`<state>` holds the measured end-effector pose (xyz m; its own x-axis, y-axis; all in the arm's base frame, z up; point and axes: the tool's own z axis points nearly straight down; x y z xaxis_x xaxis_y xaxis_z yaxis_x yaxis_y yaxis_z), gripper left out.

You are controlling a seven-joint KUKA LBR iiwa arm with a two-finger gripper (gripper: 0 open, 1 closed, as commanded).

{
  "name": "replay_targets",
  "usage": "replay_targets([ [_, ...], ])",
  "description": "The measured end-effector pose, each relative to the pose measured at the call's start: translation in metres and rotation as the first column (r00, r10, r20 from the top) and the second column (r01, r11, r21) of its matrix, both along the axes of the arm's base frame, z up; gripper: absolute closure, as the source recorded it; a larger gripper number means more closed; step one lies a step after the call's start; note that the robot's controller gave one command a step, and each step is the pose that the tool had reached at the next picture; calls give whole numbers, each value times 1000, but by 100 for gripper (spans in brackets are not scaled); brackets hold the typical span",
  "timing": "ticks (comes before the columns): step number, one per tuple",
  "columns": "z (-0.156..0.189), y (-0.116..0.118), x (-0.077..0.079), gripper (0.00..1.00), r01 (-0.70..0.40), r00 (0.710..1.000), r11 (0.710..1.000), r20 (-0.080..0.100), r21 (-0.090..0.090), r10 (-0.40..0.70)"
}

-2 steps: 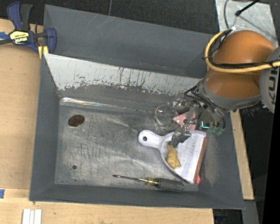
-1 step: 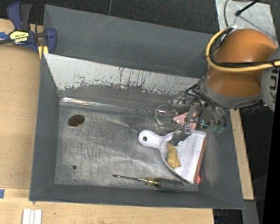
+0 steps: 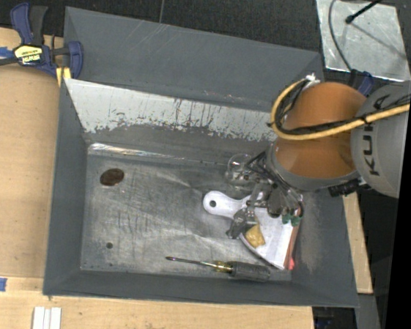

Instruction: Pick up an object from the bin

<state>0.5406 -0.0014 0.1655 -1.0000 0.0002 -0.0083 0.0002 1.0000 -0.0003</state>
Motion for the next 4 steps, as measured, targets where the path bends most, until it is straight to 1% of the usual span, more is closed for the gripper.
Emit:
replay_targets([
  [1,-53,14,43,0,-66,998,998,0,0,66],
  [2,-91,20,19,100,-55,998,999,10,0,55],
  [3,-91,20,19,100,-55,998,998,10,0,55],
  [4,-47,24,20,100,-62,998,998,-10,1,62],
])
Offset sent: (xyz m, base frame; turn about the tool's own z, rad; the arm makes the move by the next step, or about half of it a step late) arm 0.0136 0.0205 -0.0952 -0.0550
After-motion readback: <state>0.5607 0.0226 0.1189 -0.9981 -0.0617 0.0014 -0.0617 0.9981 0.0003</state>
